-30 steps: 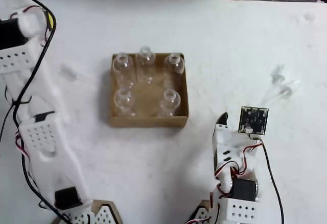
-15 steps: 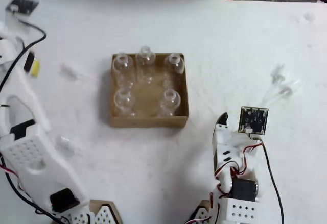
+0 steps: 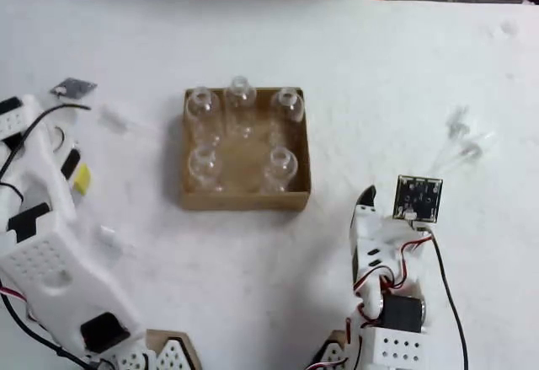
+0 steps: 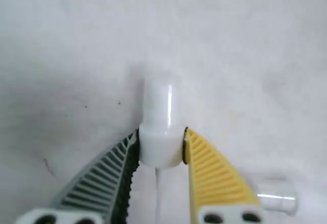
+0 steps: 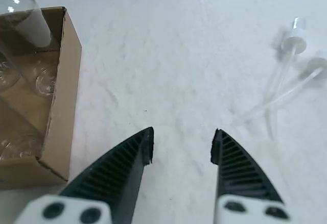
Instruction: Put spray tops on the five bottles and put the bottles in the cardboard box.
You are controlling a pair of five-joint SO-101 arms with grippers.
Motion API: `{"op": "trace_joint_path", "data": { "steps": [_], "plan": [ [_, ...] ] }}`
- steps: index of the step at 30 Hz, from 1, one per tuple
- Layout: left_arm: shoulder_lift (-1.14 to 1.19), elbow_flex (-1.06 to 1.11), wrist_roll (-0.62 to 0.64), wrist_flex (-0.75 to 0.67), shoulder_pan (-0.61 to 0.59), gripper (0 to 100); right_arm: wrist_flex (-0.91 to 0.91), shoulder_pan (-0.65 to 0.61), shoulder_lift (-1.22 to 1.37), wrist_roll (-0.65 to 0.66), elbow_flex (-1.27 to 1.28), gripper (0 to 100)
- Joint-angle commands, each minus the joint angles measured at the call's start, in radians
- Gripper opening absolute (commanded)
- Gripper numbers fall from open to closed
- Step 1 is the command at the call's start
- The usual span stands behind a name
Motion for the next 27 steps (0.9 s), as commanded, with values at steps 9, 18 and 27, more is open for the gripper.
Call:
{"op": "trace_joint_path", "data": {
  "steps": [9, 18, 27],
  "plan": [
    [-0.054, -0.008, 0.0, -0.048, -0.015, 21, 0.004, -0.005, 0.002, 0.012, 0.008, 16.6],
    [-0.041, -0.304, -0.002, 0.17, 0.002, 21, 0.004, -0.005, 0.002, 0.012, 0.008, 16.6],
    [0.051, -0.288, -0.002, 0.135, 0.041, 21, 0.004, -0.005, 0.002, 0.012, 0.008, 16.6]
  ]
}}
